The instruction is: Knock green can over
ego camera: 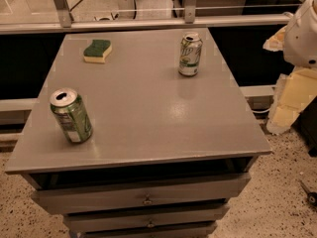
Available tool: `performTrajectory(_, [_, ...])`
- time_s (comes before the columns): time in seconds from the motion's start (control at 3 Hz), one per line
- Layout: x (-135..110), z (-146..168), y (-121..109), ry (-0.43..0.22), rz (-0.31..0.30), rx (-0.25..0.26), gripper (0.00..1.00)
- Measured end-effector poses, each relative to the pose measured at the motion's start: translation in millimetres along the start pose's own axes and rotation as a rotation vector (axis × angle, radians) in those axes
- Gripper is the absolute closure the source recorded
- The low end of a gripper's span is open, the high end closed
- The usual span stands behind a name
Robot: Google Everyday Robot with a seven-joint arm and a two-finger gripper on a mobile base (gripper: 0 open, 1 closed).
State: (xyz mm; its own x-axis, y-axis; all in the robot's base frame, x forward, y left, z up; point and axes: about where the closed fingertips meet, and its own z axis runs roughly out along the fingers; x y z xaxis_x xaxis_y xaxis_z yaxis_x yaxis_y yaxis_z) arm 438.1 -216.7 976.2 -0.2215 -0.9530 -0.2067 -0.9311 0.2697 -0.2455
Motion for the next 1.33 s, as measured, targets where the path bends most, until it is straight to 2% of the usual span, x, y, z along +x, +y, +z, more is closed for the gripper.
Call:
performTrajectory(0.33, [0,0,0,0.000,0.000,0.000,0.00])
performTrajectory(0.67, [-16,17,0,-0.091,0.003,-0.008,0.00])
performTrajectory(1.0, [-79,76,2,-0.361,-0.031,-0.077,0.00])
performTrajectory(1.33, [-134,107,13,-0.562,-0.065,-0.165,0.00])
